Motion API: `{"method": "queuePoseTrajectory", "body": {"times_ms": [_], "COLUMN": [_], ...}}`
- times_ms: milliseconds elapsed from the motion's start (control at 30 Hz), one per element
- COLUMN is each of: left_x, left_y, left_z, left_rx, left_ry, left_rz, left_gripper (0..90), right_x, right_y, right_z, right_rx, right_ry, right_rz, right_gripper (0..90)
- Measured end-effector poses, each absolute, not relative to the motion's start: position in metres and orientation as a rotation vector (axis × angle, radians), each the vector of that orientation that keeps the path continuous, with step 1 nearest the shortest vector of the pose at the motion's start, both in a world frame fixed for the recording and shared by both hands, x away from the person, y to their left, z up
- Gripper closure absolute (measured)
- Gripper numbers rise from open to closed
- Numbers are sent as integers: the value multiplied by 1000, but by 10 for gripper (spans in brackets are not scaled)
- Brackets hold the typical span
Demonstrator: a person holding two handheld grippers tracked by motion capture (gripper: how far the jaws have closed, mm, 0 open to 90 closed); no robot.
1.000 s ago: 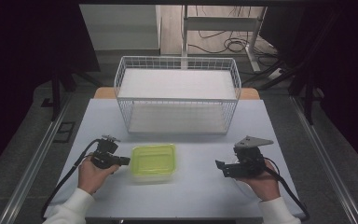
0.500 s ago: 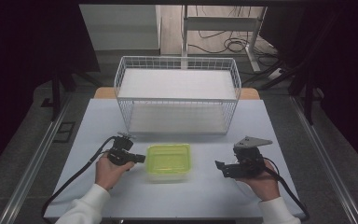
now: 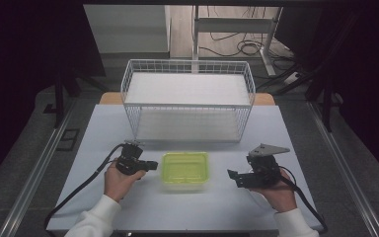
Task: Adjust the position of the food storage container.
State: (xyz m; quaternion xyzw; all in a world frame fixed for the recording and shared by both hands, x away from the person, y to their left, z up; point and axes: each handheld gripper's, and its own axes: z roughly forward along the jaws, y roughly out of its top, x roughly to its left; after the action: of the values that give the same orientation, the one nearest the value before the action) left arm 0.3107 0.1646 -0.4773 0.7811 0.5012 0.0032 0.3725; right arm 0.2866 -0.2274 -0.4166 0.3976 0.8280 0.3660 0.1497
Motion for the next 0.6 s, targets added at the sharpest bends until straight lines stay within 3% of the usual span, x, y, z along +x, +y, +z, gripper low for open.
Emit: {"method": "queuePoseTrajectory", "body": {"times_ms": [67,167,200,233,267,333,433,600], "left_x": [306,300,299,299,298,297,284,283], "left_y": [170,175,177,179,180,184,188,188], "left_z": [-470,-462,-460,-458,-456,-453,-450,-449], "left_rx": [1985,1984,1978,1970,1956,1946,1932,1915], "left_ry": [1265,1253,1255,1256,1257,1260,1243,1214], "left_rz": [18,53,67,69,74,98,190,184], "left_gripper": [826,618,618,553,425,323,270,226], "right_x": [287,288,290,291,294,296,300,301], "right_y": [-225,-220,-219,-218,-217,-216,-216,-217], "right_z": [-416,-416,-417,-419,-421,-422,-421,-419], "right_rx": [1128,1139,1138,1154,1172,1178,1189,1183], "right_ry": [2392,2403,2410,2417,2420,2422,2396,2372], "right_rz": [1057,1087,1100,1105,1103,1106,1155,1156], "right_gripper": [176,179,181,182,184,185,201,212]}}
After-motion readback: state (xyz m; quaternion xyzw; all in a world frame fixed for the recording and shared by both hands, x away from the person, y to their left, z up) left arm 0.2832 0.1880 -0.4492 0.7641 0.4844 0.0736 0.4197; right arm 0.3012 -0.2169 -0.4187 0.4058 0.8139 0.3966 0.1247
